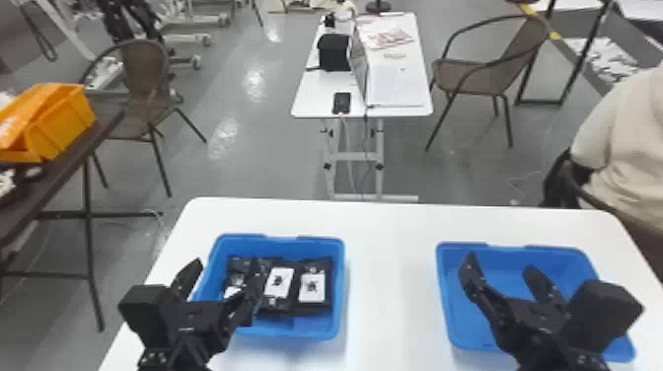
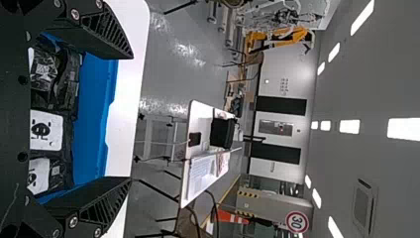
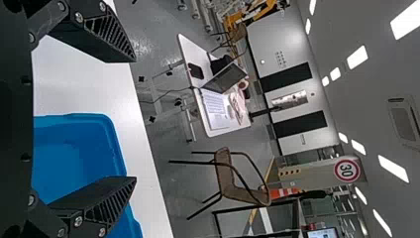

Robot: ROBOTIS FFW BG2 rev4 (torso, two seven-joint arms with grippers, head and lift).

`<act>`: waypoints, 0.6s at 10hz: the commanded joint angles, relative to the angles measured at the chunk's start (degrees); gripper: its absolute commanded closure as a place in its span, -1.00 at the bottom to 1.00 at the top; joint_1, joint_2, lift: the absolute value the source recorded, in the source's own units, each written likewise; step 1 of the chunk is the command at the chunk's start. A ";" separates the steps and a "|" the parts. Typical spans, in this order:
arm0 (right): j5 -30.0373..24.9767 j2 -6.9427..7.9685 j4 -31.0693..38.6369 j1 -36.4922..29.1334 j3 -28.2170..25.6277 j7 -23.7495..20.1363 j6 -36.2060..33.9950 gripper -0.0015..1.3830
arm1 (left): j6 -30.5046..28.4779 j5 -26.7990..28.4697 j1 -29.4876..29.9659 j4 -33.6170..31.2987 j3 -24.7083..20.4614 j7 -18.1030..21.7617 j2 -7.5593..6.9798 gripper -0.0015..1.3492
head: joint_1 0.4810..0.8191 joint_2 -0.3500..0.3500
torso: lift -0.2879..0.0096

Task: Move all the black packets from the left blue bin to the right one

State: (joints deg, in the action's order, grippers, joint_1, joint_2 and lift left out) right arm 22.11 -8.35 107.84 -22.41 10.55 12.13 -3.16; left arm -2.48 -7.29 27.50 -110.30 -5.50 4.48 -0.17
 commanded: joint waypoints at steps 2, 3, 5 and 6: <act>0.31 0.00 -0.09 0.00 0.00 0.00 0.00 -0.75 | -0.15 0.17 0.01 0.00 0.05 0.00 0.32 -0.76 | 0.27 0.28 | 0.94; 0.31 0.00 -0.09 0.00 0.00 0.00 0.00 -0.75 | -0.15 0.17 0.01 0.00 0.05 0.00 0.32 -0.76 | 0.27 0.28 | 0.94; 0.39 0.00 -0.09 -0.09 0.00 0.00 -0.09 -0.75 | -0.33 0.17 -0.08 0.00 0.13 0.00 0.32 -0.76 | 0.27 0.28 | 0.94; 0.39 0.00 -0.09 -0.09 0.00 0.00 0.00 -0.75 | -0.33 0.17 0.01 0.09 0.13 0.00 0.32 -0.76 | 0.27 0.28 | 0.94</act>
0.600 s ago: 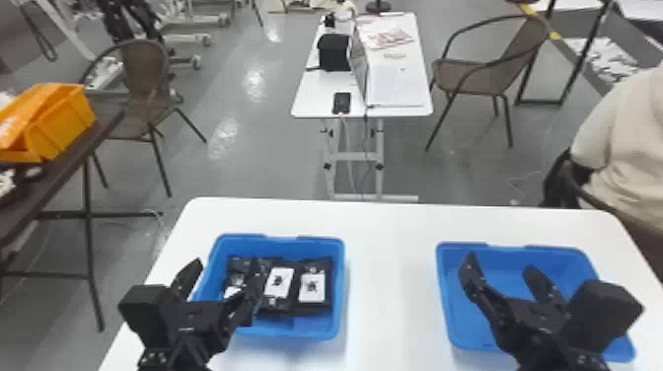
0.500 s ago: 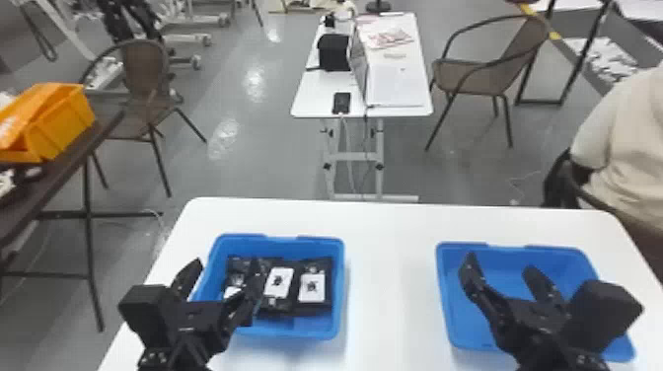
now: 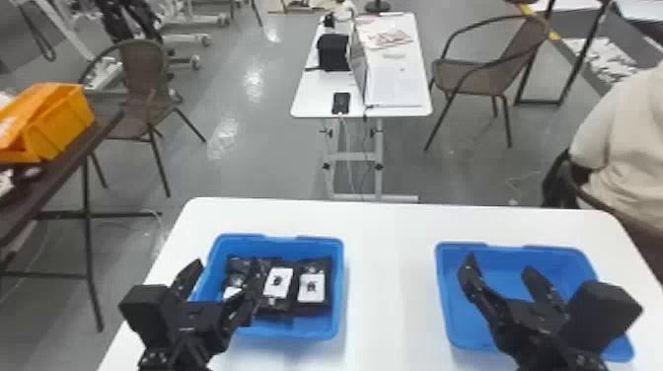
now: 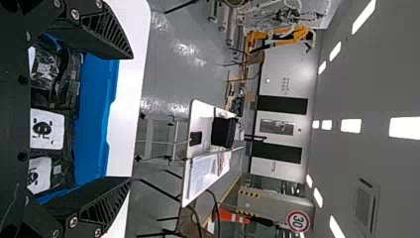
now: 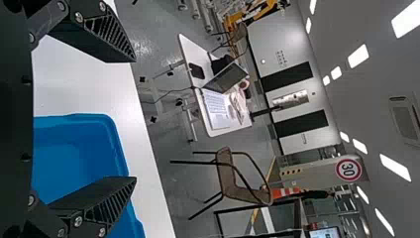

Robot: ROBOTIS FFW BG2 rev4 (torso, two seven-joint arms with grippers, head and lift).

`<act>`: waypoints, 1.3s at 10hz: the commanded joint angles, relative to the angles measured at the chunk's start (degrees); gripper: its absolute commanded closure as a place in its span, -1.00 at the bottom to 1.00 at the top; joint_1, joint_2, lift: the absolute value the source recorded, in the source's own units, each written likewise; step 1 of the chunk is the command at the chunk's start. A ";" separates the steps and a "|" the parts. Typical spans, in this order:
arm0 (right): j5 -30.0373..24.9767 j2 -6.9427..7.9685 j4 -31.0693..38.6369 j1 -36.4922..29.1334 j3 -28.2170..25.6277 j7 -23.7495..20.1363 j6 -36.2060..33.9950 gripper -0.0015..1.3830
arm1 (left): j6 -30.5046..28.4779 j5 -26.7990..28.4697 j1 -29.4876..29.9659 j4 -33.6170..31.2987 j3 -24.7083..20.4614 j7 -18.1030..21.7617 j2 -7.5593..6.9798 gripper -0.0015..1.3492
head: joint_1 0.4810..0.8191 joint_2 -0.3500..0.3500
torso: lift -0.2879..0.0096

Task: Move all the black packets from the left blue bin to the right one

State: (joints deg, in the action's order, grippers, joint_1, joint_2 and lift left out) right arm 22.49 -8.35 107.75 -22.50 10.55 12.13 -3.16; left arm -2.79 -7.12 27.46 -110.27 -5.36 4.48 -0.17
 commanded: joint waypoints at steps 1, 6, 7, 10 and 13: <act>0.27 0.00 -0.17 0.00 0.00 0.00 0.00 -0.75 | -0.11 0.00 0.05 0.05 -0.09 0.00 0.32 -0.76 | 0.27 0.28 | 0.94; 0.62 0.00 -0.17 0.00 0.18 -0.09 0.00 -0.75 | -17.60 1.49 -6.28 1.81 -2.55 0.00 0.32 -0.76 | 0.27 0.31 | 0.94; 0.71 0.09 -0.17 0.00 0.18 -0.09 0.00 -0.75 | -19.45 1.14 -7.95 3.83 -2.55 0.00 0.32 -0.76 | 0.27 0.34 | 0.94; 0.97 0.35 -0.34 0.08 0.26 -0.26 0.00 -0.75 | -29.82 2.02 -13.40 8.84 -2.29 -0.61 0.32 -0.76 | 0.27 0.34 | 0.94; 1.15 0.70 -0.52 -0.09 0.26 -0.79 0.00 -0.75 | -32.55 4.13 -16.91 14.20 -3.08 -3.25 0.32 -0.76 | 0.27 0.39 | 0.94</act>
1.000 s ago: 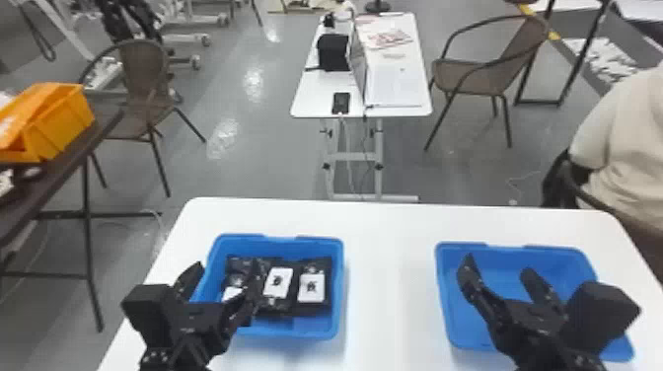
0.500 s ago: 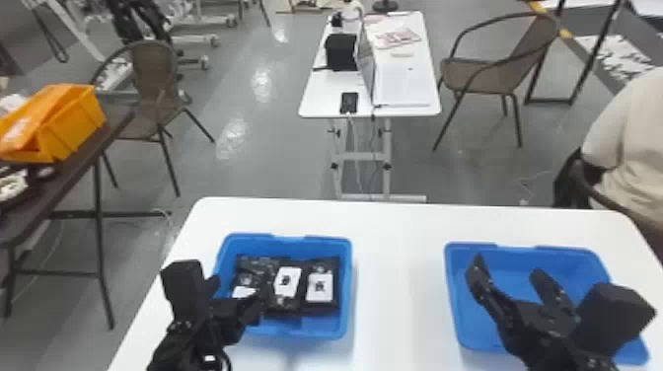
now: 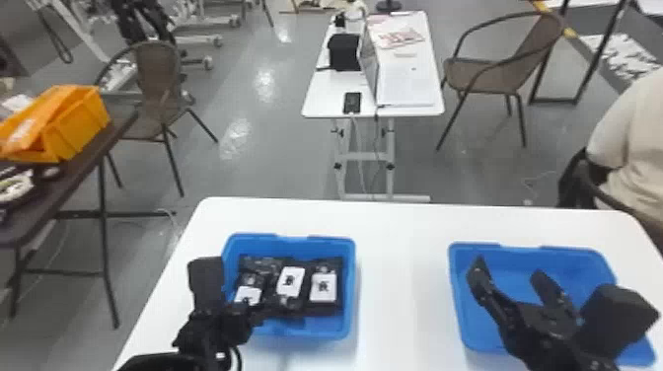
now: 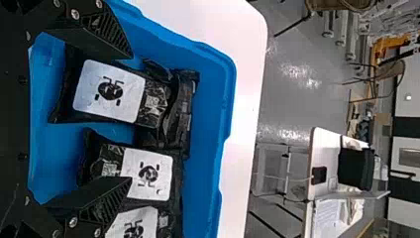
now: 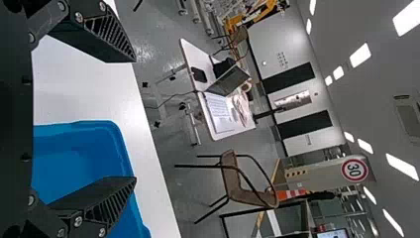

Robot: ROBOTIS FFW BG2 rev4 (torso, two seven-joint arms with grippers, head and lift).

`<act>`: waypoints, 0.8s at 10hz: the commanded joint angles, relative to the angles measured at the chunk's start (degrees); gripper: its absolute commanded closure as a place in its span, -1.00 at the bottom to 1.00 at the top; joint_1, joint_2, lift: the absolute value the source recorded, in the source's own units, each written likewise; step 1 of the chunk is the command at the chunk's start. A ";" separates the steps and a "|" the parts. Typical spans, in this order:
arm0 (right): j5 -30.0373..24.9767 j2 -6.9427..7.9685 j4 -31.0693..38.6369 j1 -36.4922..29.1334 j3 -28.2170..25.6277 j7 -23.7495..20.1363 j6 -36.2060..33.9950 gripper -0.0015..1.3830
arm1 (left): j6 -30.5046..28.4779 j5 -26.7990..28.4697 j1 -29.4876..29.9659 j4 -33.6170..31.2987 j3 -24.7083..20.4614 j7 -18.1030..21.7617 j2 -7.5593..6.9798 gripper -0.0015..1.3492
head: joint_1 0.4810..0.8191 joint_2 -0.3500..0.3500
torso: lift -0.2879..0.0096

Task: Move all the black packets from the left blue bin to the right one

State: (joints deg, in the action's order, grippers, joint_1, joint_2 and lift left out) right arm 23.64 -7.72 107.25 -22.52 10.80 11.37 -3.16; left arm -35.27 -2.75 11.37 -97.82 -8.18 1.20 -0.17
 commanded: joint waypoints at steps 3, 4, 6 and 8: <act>0.27 0.25 -0.28 0.37 0.01 -0.65 0.00 -0.75 | -2.00 1.96 -4.96 7.73 -0.78 -0.40 -0.27 -0.76 | 0.27 0.42 | 0.94; 0.35 0.25 -0.37 0.37 0.01 -0.83 0.00 -0.75 | -2.09 2.58 -6.45 9.66 -1.05 -0.40 -0.62 -0.76 | 0.27 0.44 | 0.94; 0.53 0.25 -0.37 0.46 -0.07 -0.83 0.00 -0.75 | -2.09 3.54 -8.91 12.74 -1.75 -1.90 -0.53 -0.76 | 0.27 0.49 | 0.94; 1.06 0.25 -0.64 0.81 -0.07 -1.53 0.00 -0.75 | -1.91 4.07 -12.07 17.13 -0.69 -1.90 -2.02 -0.76 | 0.27 0.52 | 0.94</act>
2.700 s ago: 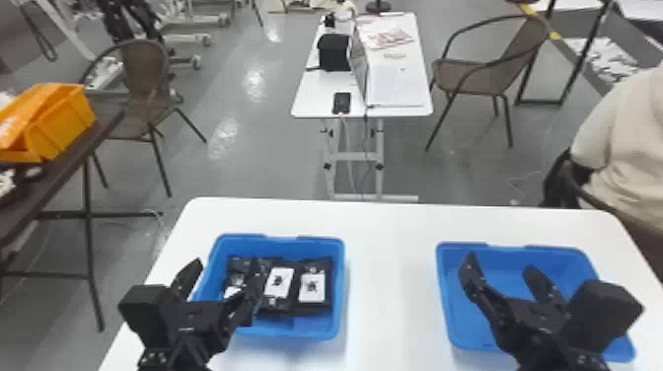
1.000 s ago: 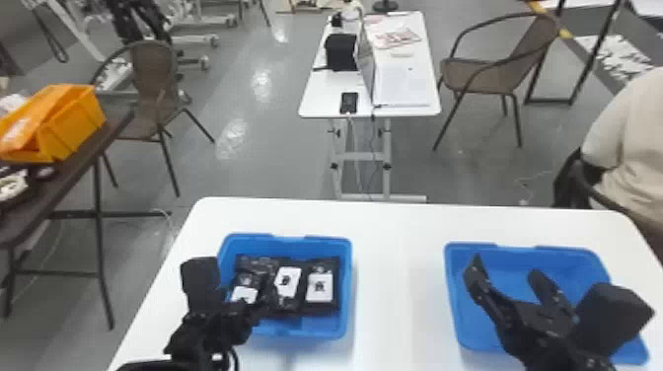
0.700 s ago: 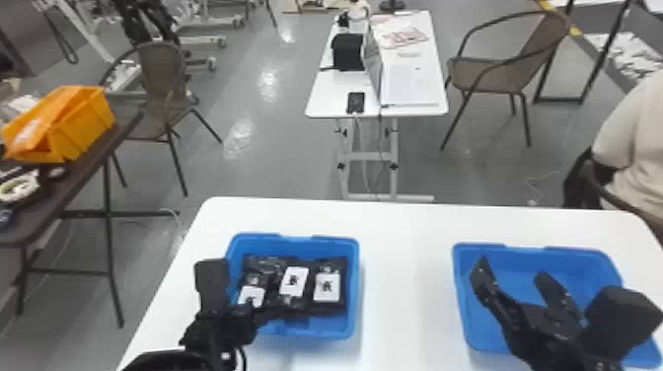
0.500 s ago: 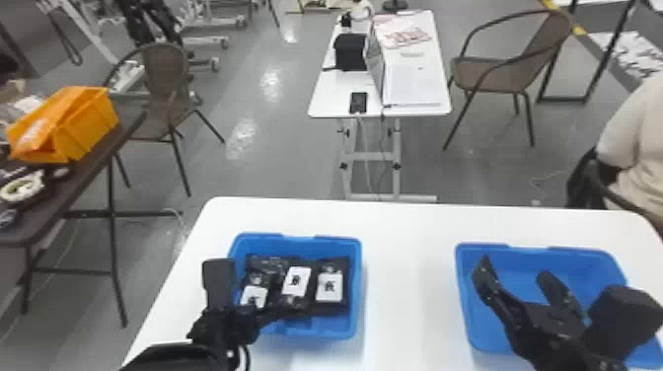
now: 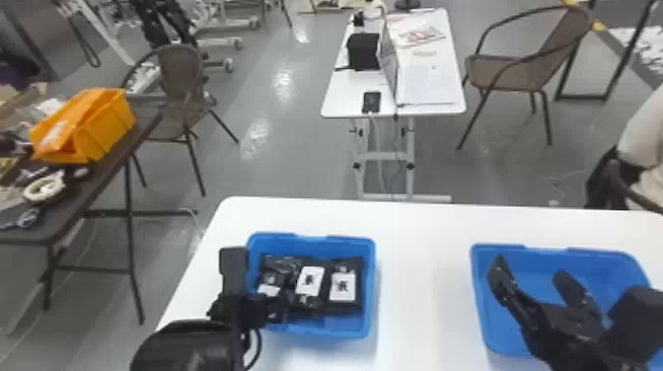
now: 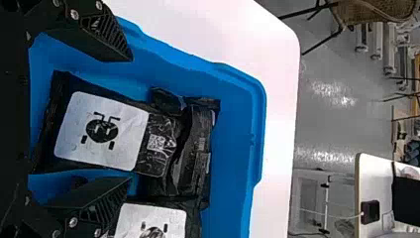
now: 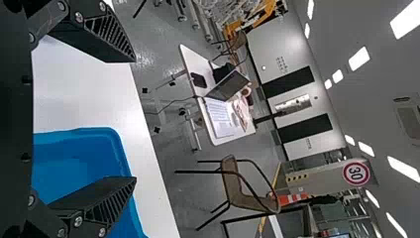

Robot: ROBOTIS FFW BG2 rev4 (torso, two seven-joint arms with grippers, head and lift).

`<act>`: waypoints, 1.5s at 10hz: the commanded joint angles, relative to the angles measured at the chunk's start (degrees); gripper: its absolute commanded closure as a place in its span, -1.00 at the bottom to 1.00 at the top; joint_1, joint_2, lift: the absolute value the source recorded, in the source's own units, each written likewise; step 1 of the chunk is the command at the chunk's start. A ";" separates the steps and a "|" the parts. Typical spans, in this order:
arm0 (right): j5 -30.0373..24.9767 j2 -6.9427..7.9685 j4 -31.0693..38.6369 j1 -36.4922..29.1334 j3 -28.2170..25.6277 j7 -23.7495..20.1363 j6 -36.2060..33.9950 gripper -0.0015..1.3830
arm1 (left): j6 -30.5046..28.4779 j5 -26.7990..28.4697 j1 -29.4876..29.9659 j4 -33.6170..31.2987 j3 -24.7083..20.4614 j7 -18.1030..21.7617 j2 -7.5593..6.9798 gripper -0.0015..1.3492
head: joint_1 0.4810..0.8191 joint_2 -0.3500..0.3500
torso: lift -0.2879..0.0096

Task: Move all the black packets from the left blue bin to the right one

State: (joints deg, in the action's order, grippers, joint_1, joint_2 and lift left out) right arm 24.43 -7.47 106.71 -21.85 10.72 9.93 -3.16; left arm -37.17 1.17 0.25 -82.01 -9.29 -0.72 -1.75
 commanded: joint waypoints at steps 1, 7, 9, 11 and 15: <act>0.35 0.00 -0.19 0.31 0.00 -0.17 0.00 -0.75 | -0.10 0.68 -2.18 3.26 0.41 -0.07 -0.53 -0.76 | 0.27 0.53 | 0.94; 1.05 0.00 -0.45 0.49 0.00 -0.35 0.09 -0.75 | -4.85 0.76 -4.73 6.60 2.61 0.54 -2.12 0.55 | 0.27 0.54 | 0.94; 1.23 0.00 -0.63 0.58 0.00 -0.53 0.09 -0.75 | -7.04 0.32 -5.35 6.51 1.73 1.51 -2.20 0.64 | 0.27 0.53 | 0.94; 1.58 0.00 -0.80 0.66 0.00 -0.53 0.09 -0.75 | -6.87 2.35 -5.26 6.51 1.91 4.94 -2.64 0.78 | 0.27 0.53 | 0.94; 1.84 0.00 -0.72 0.66 0.00 -0.79 0.09 -0.75 | 0.52 3.05 4.67 -11.33 1.64 12.85 -1.59 0.80 | 0.27 0.48 | 0.94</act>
State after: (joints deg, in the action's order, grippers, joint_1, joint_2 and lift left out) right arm 26.22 -7.47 105.95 -21.16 10.72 9.10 -3.07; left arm -37.91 4.62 3.15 -90.14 -7.54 12.06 -3.70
